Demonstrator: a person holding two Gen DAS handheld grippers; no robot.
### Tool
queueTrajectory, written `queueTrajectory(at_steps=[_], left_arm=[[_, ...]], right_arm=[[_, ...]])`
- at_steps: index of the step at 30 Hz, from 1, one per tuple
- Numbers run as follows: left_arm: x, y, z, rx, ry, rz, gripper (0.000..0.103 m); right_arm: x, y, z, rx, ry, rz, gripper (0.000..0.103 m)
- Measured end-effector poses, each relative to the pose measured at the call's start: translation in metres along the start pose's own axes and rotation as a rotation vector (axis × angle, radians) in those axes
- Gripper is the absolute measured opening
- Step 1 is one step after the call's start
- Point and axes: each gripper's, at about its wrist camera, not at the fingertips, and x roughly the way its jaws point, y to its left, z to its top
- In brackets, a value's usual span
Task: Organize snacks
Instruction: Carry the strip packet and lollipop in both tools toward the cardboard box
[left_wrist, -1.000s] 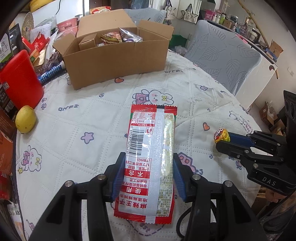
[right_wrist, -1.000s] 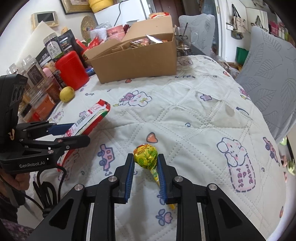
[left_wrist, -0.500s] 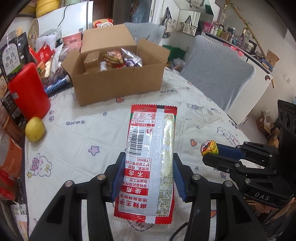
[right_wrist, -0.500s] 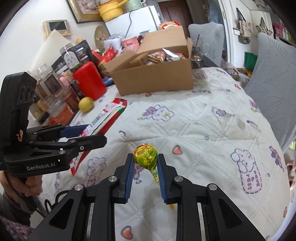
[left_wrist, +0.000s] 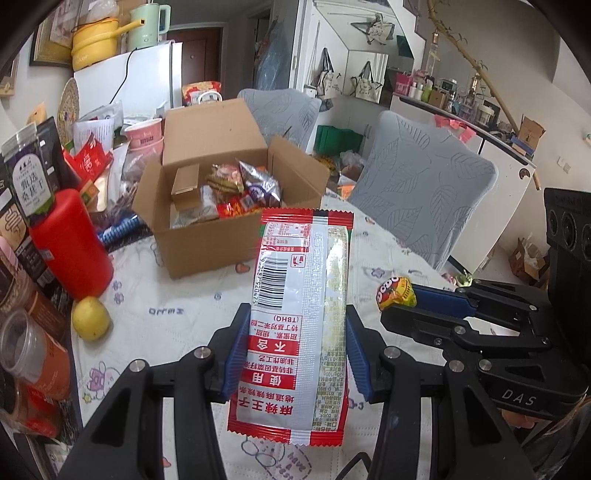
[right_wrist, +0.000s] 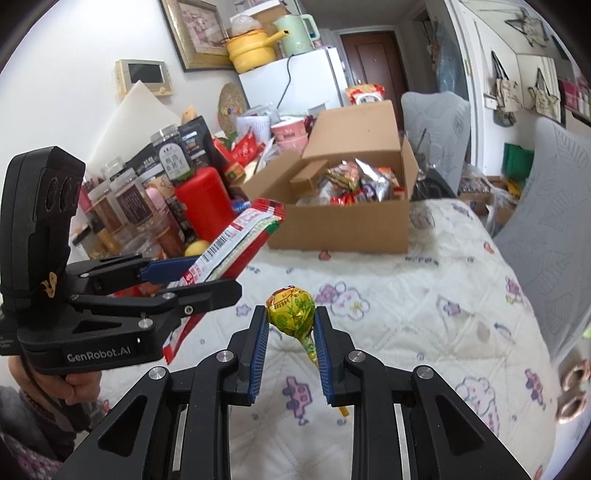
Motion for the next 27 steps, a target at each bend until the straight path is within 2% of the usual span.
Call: queueTrajectory(at_steps=[12, 27], left_arm=[[-0.002, 0.018, 0.05, -0.034, -0.115, -0.016, 0.048], [0.032, 0.052, 0.126, -0.074, -0.225, -0.006, 0.048]], right_arm=[[0.005, -0.002, 0.059, -0.051, -0.09, -0.013, 0.024], [0.044, -0.026, 0.137, -0.065, -0.146, -0.049, 0.024]])
